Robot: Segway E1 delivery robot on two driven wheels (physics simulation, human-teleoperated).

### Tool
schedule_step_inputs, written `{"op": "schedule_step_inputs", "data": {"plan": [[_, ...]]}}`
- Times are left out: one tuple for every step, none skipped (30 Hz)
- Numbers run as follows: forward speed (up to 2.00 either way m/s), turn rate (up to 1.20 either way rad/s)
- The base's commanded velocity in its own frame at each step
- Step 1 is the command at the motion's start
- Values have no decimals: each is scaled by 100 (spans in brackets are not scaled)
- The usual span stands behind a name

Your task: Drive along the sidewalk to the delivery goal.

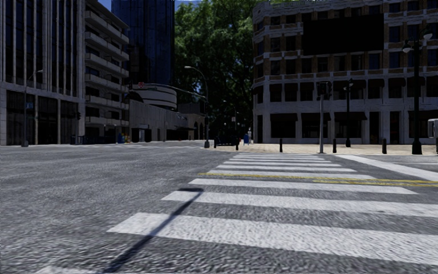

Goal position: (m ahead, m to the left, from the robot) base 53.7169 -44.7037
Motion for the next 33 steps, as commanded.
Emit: {"op": "schedule_step_inputs", "data": {"plan": [[193, -37], [193, -37], [193, -37], [193, -37], [193, -37], [193, -37], [193, -37], [193, -37], [193, -37], [193, -37], [193, -37], [193, -37], [193, -37], [193, -37], [193, -37], [193, -37], [193, -37], [193, -33], [193, -24], [193, -10], [193, -10], [193, 0], [193, 0], [193, 0], [193, 0], [193, 0], [193, 0], [193, 0], [193, 0], [193, 0], [193, 0], [193, 0], [193, 0]]}}
